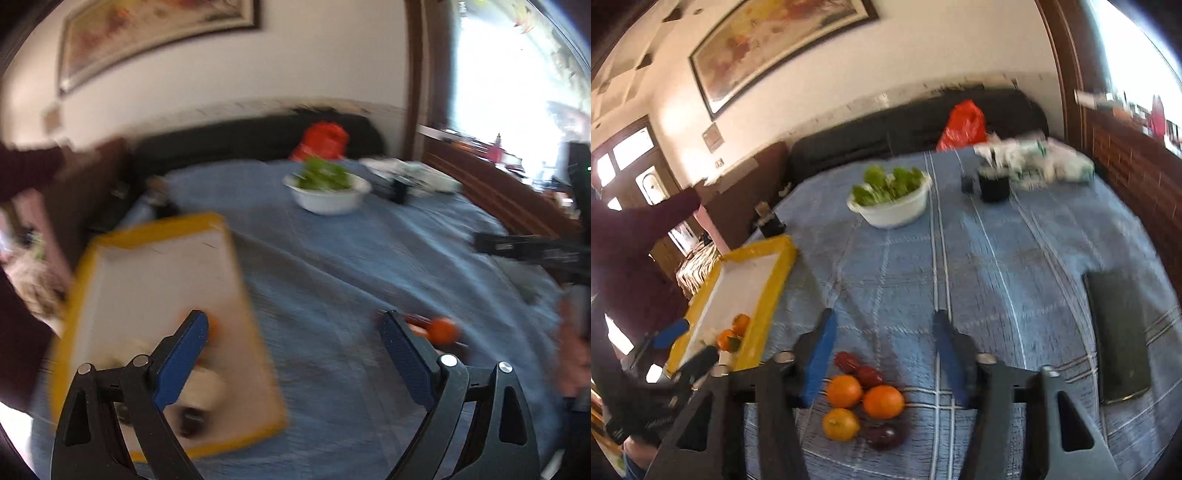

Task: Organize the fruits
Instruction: 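Move the open left tool to the red dates and oranges on the cloth, then grasp a red date with the left tool, then grasp an orange with the right tool while the left tool holds the date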

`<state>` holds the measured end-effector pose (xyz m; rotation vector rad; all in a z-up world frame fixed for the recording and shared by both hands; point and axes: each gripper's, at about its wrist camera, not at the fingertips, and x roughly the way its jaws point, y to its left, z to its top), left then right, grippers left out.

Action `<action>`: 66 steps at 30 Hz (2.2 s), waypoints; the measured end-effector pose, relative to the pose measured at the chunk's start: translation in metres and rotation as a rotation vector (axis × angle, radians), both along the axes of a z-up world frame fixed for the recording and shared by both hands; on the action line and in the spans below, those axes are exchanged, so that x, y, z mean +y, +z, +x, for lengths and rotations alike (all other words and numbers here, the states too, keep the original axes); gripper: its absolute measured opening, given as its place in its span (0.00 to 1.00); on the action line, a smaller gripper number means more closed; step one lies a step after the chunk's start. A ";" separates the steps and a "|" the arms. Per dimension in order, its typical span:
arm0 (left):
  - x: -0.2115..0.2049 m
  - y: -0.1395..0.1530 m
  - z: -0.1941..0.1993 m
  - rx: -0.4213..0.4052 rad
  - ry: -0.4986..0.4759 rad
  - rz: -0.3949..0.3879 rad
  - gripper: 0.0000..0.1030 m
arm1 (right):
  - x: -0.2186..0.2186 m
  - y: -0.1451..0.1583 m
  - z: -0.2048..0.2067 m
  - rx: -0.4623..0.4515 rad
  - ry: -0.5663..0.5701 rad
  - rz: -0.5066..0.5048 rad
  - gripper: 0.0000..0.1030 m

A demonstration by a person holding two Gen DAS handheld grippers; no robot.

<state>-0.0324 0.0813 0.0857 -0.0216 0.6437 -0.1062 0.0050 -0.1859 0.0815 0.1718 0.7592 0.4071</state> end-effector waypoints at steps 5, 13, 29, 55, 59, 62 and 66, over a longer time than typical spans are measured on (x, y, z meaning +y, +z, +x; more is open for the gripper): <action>-0.024 -0.027 0.026 0.186 -0.122 -0.099 0.39 | -0.009 -0.034 0.015 0.086 0.021 0.064 0.45; -0.060 -0.047 0.080 0.358 -0.148 -0.192 0.35 | -0.031 -0.032 0.015 0.095 -0.005 0.158 0.46; -0.061 -0.075 0.118 0.397 -0.121 -0.268 0.25 | -0.026 -0.029 0.009 0.087 0.020 0.163 0.46; -0.033 -0.043 0.085 0.133 -0.060 -0.175 0.25 | 0.037 -0.065 0.000 0.147 0.232 -0.184 0.38; -0.035 -0.043 0.083 0.127 -0.060 -0.168 0.25 | 0.036 -0.063 -0.002 0.139 0.226 -0.174 0.37; -0.035 -0.043 0.083 0.124 -0.060 -0.166 0.25 | 0.029 -0.057 -0.002 0.127 0.213 -0.115 0.36; -0.039 -0.042 0.080 0.097 -0.057 -0.136 0.25 | 0.018 -0.046 -0.002 0.085 0.166 -0.067 0.36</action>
